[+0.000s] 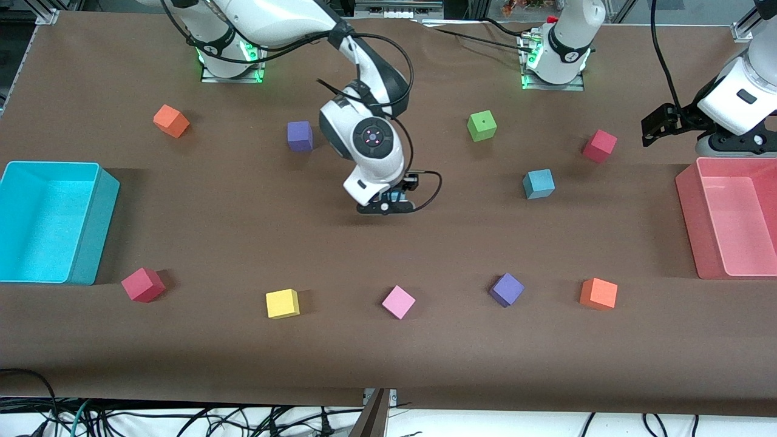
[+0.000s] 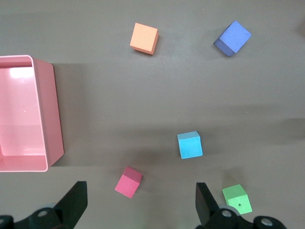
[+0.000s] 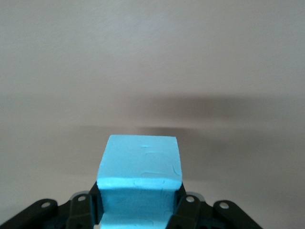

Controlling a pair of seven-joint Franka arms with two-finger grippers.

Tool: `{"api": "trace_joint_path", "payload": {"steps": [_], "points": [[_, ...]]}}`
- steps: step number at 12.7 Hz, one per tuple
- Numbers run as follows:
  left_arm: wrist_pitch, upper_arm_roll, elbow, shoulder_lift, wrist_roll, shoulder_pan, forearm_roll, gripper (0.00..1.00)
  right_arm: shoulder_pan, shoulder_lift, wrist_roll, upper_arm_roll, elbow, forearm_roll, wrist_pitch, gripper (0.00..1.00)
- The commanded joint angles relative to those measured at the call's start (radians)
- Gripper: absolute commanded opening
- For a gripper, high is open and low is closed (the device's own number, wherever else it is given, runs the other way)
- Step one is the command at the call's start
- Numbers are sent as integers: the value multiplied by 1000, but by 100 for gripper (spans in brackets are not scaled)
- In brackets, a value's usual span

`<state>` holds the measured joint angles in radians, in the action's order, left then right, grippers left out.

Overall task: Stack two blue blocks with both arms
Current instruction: 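Lift the light blue cube with the right gripper toward the table middle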

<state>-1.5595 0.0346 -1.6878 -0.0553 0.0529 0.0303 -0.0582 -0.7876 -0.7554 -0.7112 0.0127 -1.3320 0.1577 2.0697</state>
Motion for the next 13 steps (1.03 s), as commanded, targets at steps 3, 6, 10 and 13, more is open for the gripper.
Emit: {"api": "trace_joint_path", "payload": {"steps": [3, 6, 10, 13], "points": [[9, 1, 0, -6, -16, -3, 18, 100, -59, -100, -16, -10, 37, 32, 117, 32], [9, 4, 0, -6, -16, -3, 18, 100, -79, -134, -11, -8, 37, 34, 148, 32], [9, 4, 14, 2, -16, -1, 18, 100, -82, -130, -13, 4, 37, 34, 135, 100], [10, 4, 14, 8, -15, 3, 20, 100, -79, -108, -2, 3, 53, 29, 118, 100]]}}
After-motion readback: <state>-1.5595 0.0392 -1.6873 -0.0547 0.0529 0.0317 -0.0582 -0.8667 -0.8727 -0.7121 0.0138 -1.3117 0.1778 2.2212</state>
